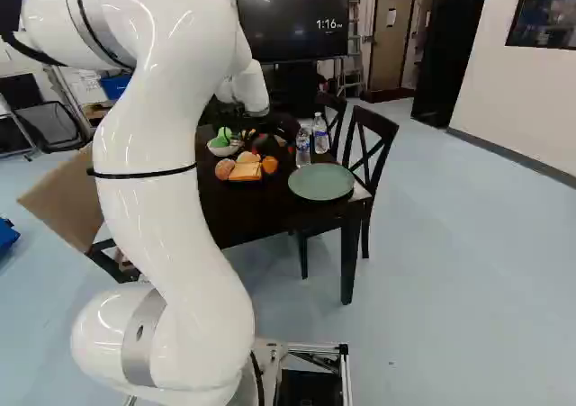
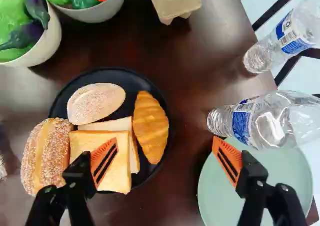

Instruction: Move the croissant to the empty plate

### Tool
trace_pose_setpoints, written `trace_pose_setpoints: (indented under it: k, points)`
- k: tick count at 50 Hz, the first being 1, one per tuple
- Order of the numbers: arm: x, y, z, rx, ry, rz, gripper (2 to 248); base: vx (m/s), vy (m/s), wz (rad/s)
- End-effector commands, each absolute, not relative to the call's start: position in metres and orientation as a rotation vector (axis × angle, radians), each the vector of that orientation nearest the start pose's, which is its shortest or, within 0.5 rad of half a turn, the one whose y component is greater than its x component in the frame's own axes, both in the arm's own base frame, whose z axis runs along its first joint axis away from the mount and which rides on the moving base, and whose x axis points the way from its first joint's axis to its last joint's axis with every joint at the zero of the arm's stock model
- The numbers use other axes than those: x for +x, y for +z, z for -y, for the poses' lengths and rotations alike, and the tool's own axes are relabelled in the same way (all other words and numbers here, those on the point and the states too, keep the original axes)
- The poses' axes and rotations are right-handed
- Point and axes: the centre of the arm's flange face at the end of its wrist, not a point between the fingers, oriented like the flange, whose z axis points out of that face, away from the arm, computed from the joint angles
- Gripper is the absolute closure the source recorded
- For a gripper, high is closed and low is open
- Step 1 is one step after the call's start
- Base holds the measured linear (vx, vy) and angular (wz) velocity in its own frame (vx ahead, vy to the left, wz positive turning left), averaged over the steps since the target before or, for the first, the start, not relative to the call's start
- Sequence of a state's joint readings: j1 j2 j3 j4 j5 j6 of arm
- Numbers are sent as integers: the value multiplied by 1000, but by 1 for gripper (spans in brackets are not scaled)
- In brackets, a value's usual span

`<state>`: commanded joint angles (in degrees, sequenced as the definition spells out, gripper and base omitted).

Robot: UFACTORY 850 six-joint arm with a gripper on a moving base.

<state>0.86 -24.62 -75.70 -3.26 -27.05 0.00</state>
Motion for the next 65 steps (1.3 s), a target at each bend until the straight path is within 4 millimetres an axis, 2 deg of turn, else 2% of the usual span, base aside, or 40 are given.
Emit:
trace_pose_setpoints:
  k: [10, 11, 15, 16, 21, 22, 26, 27, 47, 48, 53, 54, 58, 59, 65]
  points:
    - [625, 485, -7, -3103, -661, 94, 3, 0, 0, 0]
    - [625, 485, -7, -3103, -661, 94, 16, 0, 0, 0]
    - [625, 485, -7, -3103, -661, 94, 16, 0, 0, 0]
    - [625, 485, -7, -3103, -661, 94, 29, 0, 0, 0]
    - [625, 485, -7, -3103, -661, 94, 29, 0, 0, 0]
    - [625, 485, -7, -3103, -661, 94, 41, 0, 0, 0]
    - [625, 485, -7, -3103, -661, 94, 41, 0, 0, 0]
    - [625, 485, -7, -3103, -661, 94, 53, 0, 0, 0]
    - [625, 485, -7, -3103, -661, 94, 52, 0, 0, 0]
    - [625, 485, -7, -3103, -661, 94, 60, 0, 0, 0]
    - [625, 485, -7, -3103, -661, 94, 60, 0, 0, 0]
    - [625, 485, -7, -3103, -661, 94, 73, 0, 0, 0]
    - [625, 485, -7, -3103, -661, 94, 73, 0, 0, 0]
    - [625, 485, -7, -3103, -661, 94, 82, 0, 0, 0]
    - [625, 485, -7, -3103, -661, 94, 80, 0, 0, 0]
